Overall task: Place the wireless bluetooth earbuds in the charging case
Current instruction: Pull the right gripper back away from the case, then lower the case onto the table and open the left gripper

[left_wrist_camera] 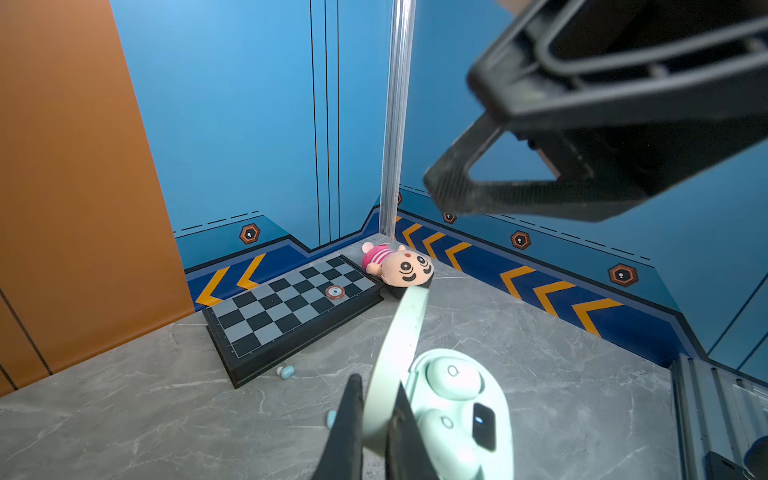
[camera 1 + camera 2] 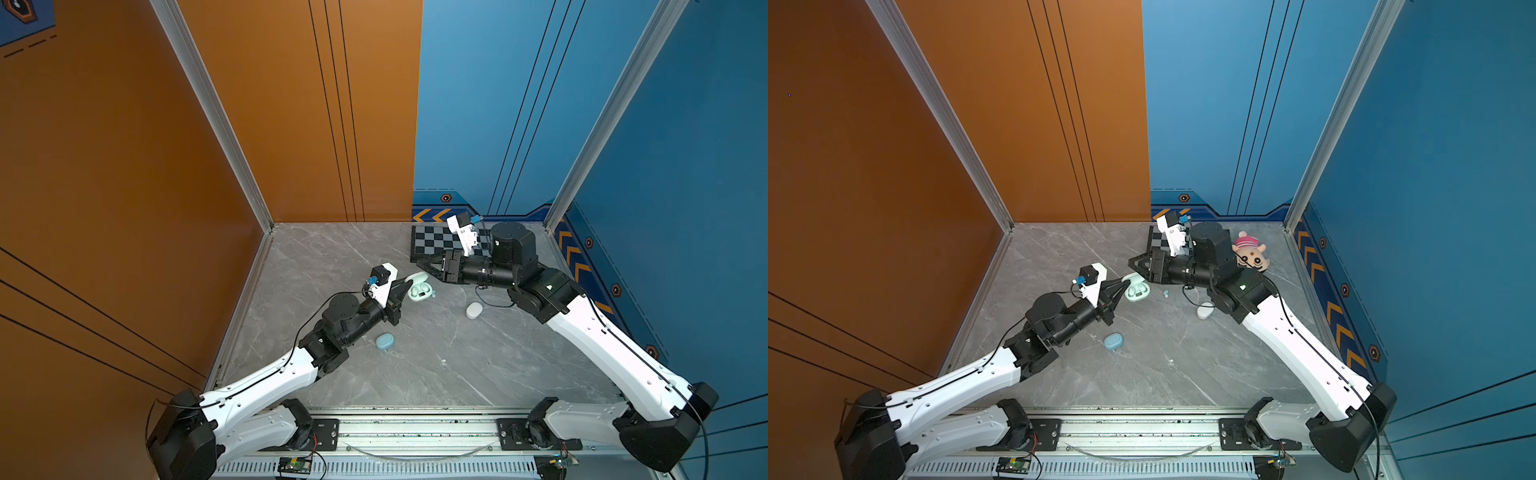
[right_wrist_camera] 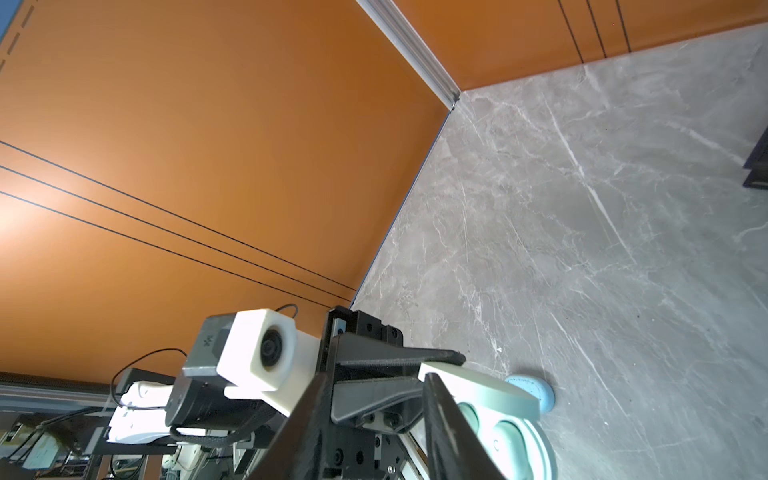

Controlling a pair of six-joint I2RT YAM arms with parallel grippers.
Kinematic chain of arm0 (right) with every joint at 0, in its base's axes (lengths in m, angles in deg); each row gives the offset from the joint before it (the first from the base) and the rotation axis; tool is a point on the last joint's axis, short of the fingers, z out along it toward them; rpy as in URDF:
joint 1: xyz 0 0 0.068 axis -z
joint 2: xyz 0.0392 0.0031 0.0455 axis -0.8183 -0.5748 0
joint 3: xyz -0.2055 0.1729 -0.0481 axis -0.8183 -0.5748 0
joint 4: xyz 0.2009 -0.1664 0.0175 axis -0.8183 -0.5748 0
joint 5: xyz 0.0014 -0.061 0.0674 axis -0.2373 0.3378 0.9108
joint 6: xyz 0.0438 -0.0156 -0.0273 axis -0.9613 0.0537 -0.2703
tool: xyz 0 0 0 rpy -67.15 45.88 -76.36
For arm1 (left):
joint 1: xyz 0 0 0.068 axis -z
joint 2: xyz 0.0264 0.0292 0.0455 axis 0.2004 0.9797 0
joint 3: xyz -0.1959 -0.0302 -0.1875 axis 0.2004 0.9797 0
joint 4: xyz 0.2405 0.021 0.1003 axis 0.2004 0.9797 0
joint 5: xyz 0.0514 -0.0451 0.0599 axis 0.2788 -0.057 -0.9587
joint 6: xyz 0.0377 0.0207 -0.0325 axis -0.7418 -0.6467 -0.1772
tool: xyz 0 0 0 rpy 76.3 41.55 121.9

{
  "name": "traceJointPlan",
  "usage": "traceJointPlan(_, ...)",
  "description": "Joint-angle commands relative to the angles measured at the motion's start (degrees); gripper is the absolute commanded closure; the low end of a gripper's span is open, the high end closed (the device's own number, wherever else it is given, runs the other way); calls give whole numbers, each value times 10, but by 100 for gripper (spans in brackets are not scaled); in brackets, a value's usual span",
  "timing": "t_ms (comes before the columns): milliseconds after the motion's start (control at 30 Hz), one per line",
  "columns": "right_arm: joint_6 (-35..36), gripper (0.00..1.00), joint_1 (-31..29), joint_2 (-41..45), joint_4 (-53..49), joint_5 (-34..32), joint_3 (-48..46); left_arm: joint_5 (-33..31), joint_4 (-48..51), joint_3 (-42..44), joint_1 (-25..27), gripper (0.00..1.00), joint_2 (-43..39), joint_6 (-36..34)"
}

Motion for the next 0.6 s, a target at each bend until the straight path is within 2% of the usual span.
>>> traceJointPlan(0,-5,60,23,40,1,-31,2,18,-12,-15,13,100,4,-18)
traceJointPlan(133,-58,59,53,89,-4,-155,-55,34,-12,-26,32,100,30,-33)
traceJointPlan(200,-89,59,76,109,-15,-196,-90,39,-12,-31,43,100,47,-41)
traceJointPlan(433,-130,60,146,131,-173,-281,-144,58,-13,-50,95,100,134,-75)
traceJointPlan(567,-153,59,173,155,-209,-309,-187,60,-34,-68,136,100,218,-95)
